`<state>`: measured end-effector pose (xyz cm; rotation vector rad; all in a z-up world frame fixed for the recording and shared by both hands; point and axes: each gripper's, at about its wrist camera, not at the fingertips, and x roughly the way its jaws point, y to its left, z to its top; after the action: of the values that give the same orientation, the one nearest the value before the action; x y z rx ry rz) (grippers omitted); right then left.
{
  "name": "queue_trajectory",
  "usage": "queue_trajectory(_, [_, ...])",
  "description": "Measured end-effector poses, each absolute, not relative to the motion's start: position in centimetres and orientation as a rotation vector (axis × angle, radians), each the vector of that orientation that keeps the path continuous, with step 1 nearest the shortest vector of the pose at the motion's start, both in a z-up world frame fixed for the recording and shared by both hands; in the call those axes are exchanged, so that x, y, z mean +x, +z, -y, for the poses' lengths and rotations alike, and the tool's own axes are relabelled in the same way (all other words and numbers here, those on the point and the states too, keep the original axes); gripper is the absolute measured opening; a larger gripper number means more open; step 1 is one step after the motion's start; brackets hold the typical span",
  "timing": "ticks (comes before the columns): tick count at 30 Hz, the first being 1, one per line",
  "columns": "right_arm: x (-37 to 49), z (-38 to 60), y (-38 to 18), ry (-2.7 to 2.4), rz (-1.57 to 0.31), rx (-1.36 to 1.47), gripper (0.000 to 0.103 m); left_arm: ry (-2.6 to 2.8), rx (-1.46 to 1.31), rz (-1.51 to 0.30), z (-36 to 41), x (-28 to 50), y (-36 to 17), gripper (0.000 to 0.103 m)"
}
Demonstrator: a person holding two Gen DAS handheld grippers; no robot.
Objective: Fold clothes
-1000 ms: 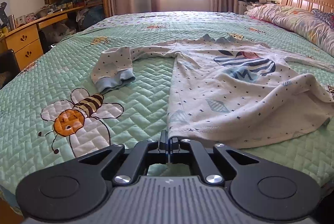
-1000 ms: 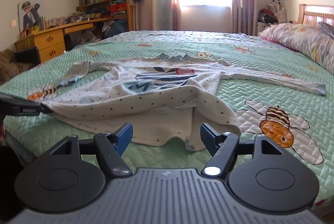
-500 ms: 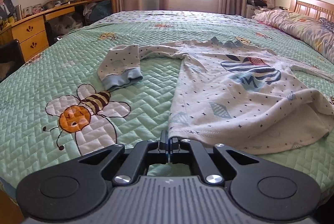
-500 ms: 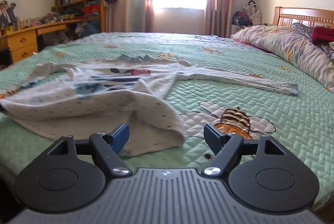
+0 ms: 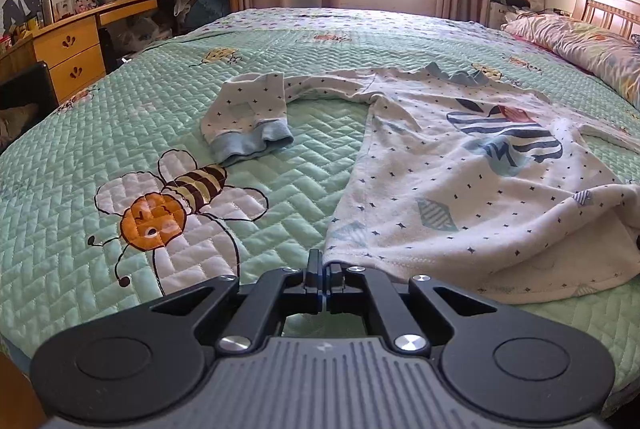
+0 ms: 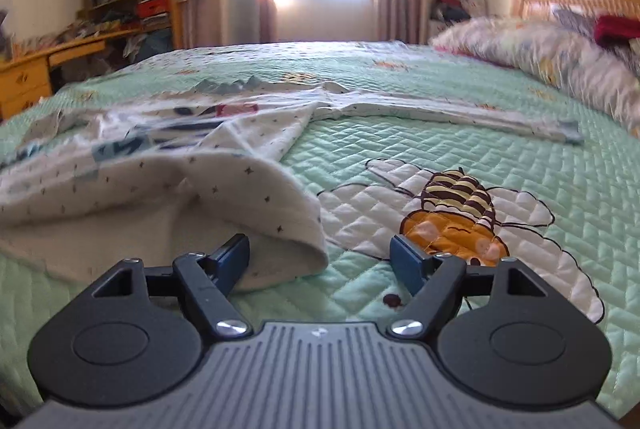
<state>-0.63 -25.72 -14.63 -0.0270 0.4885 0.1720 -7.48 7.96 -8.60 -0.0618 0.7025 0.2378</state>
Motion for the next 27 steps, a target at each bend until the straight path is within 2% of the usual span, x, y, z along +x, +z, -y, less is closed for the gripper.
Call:
queue_trajectory(1, [-0.8,25.8,-14.7,0.178,-0.481,-0.03,0.076,0.238,-0.061,-0.708,-8.0,-7.4,-8.7,0.001])
queue_trajectory(3, [-0.5,26.0,-14.2,0.201,-0.485,-0.027,0.066,0.239,-0.056,-0.717,-8.0,-7.3,-9.0,0.001])
queue_trajectory(6, [0.1,25.7,-13.8,0.246,-0.502,-0.023,0.037,0.243,-0.045,-0.722,-7.9,-7.2,-9.0,0.001])
queue_trajectory(8, [0.4,25.6,-13.6,0.268,-0.516,-0.01,0.012,0.244,-0.042,-0.726,-8.0,-7.1,-9.1,0.002])
queue_trajectory(9, [0.1,25.4,-13.2,0.258,-0.515,-0.04,0.009,0.245,-0.044,-0.727,-8.1,-7.1,-9.0,0.002])
queue_trajectory(16, [-3.3,24.3,-8.7,0.144,-0.458,-0.289,0.008,0.223,-0.07,-0.695,-8.3,-7.7,-7.5,0.002])
queue_trajectory(22, [-5.0,25.1,-6.7,0.177,-0.494,-0.3,0.008,0.194,-0.065,-0.719,-8.0,-8.1,-7.7,0.001])
queue_trajectory(27, [-4.0,26.4,-10.4,0.186,-0.632,-0.213,0.013,0.162,-0.049,-0.75,-8.0,-8.7,-9.0,0.002])
